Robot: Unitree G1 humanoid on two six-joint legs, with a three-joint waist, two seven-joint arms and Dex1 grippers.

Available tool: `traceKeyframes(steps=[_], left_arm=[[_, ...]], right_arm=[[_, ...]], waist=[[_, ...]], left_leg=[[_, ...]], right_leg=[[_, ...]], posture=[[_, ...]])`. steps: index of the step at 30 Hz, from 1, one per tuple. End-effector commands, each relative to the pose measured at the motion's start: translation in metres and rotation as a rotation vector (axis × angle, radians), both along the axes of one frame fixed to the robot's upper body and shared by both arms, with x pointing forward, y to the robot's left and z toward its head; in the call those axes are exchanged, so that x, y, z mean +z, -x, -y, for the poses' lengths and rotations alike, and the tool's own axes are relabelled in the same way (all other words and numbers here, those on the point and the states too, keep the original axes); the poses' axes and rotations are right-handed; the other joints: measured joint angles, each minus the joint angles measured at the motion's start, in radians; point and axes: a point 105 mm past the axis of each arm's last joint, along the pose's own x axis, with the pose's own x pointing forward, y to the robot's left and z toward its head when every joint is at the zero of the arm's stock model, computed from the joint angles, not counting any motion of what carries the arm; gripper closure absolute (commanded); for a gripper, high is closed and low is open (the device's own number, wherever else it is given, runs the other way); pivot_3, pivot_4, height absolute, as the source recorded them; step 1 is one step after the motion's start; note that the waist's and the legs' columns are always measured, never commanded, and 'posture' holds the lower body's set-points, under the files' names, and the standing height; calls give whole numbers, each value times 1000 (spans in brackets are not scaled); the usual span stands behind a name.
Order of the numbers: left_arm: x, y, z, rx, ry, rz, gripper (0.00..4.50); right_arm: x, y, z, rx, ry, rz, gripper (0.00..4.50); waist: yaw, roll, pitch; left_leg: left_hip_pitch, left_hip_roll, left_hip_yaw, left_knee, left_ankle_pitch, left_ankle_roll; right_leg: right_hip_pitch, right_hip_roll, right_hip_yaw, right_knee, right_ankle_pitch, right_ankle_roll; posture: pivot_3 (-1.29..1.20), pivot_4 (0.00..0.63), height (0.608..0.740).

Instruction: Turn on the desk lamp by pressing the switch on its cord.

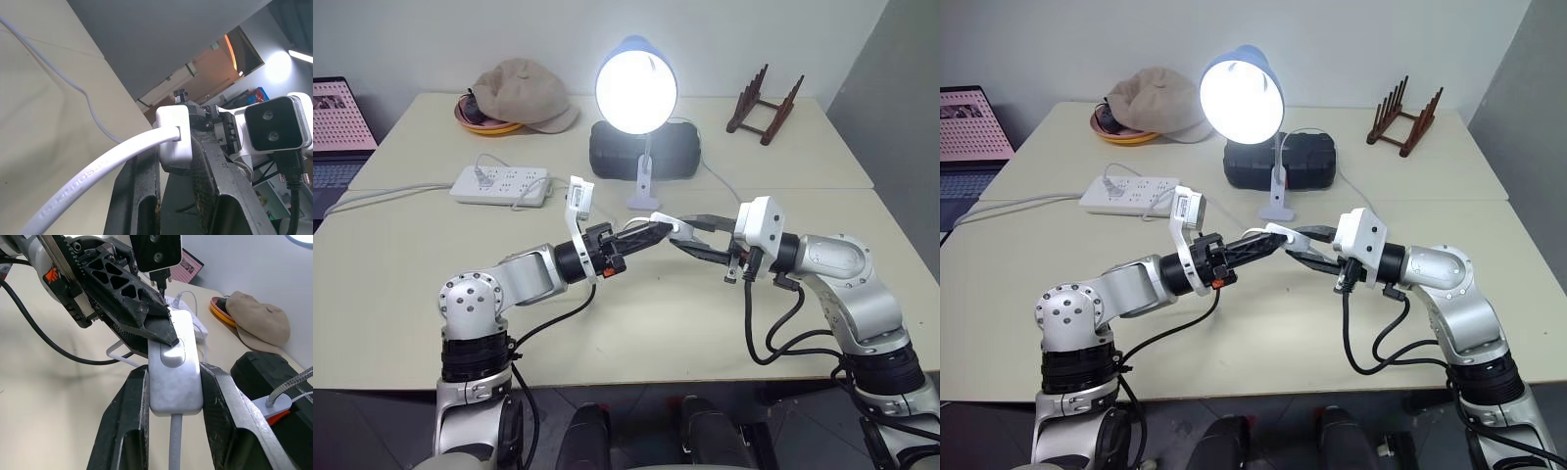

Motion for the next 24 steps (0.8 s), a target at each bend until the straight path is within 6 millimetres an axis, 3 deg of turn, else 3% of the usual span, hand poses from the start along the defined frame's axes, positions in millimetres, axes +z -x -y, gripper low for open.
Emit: traceKeyframes(steps=[1,6,11,15,18,24], left_arm=[[9,6,-1,-16,33,38,2736],[0,14,-11,10,8,-4,1722],[-10,28,-39,112,-113,27,806],[-9,35,-67,174,-429,204,67],[-14,38,-81,158,-664,339,14],[-4,33,-91,129,-813,546,14]], right_arm=[[8,1,-4,19,-19,40,3423],[3,-10,-6,17,-25,31,3423],[-10,-36,-8,-33,-32,-25,3423],[-28,-62,-8,-95,-13,-138,3423],[-46,-71,-9,-86,48,-199,3423],[-79,-81,-7,-87,160,-329,3423]], waist=[[0,0,0],[0,0,0],[-8,0,0],[-6,0,0],[-8,0,1],[-3,1,1]], left_leg=[[0,0,0,0,0,0],[-1,0,0,-2,0,0],[-1,1,1,-4,0,0],[-2,1,0,-3,0,0],[-2,0,2,-3,0,-1],[-3,0,3,-4,-1,-1]], right_leg=[[0,0,0,-1,0,0],[0,0,0,-5,0,0],[0,0,0,-6,1,0],[-1,0,-1,-5,0,0],[-1,0,0,-7,-2,-6],[-2,-2,0,-9,-2,-6]], posture=[[0,150,740],[0,150,740],[0,150,740],[0,150,740],[0,150,740],[0,150,740]])
